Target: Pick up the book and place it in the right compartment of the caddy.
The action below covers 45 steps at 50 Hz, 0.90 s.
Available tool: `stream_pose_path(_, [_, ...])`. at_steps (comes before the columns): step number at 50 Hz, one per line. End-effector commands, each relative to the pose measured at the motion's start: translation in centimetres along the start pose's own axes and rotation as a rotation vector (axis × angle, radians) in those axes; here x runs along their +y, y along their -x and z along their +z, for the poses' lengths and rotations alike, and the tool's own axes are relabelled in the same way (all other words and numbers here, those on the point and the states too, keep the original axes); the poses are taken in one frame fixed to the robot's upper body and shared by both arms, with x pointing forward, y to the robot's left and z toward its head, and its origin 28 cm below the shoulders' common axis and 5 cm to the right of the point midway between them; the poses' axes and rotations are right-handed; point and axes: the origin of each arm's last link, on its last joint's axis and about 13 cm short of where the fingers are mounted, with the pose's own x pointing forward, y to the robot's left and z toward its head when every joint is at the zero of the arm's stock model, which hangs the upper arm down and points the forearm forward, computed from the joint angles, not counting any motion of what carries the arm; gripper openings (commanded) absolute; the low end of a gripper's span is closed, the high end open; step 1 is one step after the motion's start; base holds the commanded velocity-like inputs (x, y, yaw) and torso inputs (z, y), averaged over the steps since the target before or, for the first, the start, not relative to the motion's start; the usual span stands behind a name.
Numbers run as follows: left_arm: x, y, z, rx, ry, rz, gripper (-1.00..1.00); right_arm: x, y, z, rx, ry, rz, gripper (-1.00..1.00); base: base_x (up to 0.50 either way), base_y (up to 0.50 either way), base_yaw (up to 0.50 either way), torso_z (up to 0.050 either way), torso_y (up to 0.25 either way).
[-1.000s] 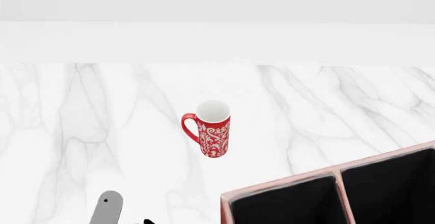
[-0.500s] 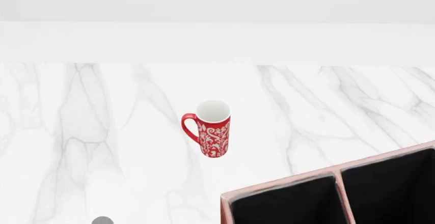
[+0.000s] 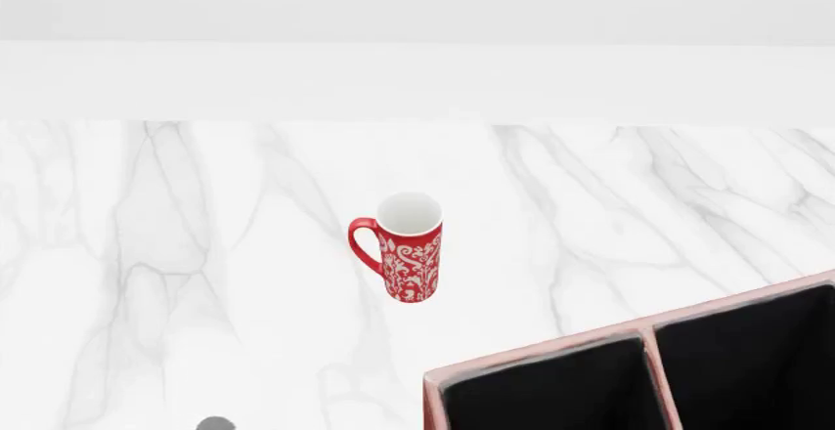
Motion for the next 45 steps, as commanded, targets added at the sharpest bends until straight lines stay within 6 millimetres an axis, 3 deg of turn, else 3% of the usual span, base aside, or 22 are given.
stream_pose_path(1, [-0.1, 0.1, -0.4, 0.006, -0.006, 0.0, 1.0, -0.3, 0.6, 1.3, -0.088, 0.001, -0.054, -1.0, 0.0, 0.0, 0.0, 0.0, 0.0])
stream_pose_path(4, [0.0, 0.1, -0.3, 0.004, -0.007, 0.0, 1.0, -0.7, 1.5, 2.5, -0.159, -0.02, -0.141, -1.0, 0.0, 0.0, 0.0, 0.0, 0.0])
stream_pose_path(5, [-0.1, 0.2, -0.3, 0.004, -0.007, -0.001, 1.0, -1.3, 2.3, 3.4, -0.193, -0.028, -0.261, -1.0, 0.0, 0.0, 0.0, 0.0, 0.0])
stream_pose_path(9, [-0.3, 0.1, -0.2, 0.002, -0.006, -0.006, 1.0, -2.0, 4.2, 5.3, -0.242, -0.035, -0.431, -1.0, 0.0, 0.0, 0.0, 0.0, 0.002])
stream_pose_path(25, [-1.1, 0.1, 0.0, -0.008, -0.012, -0.041, 1.0, -2.0, 11.3, 9.5, -0.322, -0.004, -0.709, -1.0, 0.0, 0.0, 0.0, 0.0, 0.001])
stream_pose_path(40, [-1.6, -0.1, -0.2, -0.007, -0.016, -0.055, 1.0, -3.6, 19.5, 9.4, -0.465, -0.23, -1.158, -1.0, 0.0, 0.0, 0.0, 0.0, 0.001])
stream_pose_path(42, [-1.6, -0.1, -0.2, -0.007, -0.016, -0.055, 1.0, -3.6, 19.5, 9.4, -0.465, -0.23, -1.158, -1.0, 0.0, 0.0, 0.0, 0.0, 0.0])
stream_pose_path(43, [-1.6, -0.1, -0.1, -0.01, -0.015, -0.056, 1.0, -4.0, 21.0, 8.0, -0.475, -0.317, -1.293, -1.0, 0.0, 0.0, 0.0, 0.0, 0.0])
stream_pose_path(45, [-1.7, -0.2, 0.0, -0.012, -0.016, -0.056, 1.0, -3.8, 22.0, 7.3, -0.497, -0.359, -1.365, -1.0, 0.0, 0.0, 0.0, 0.0, 0.0])
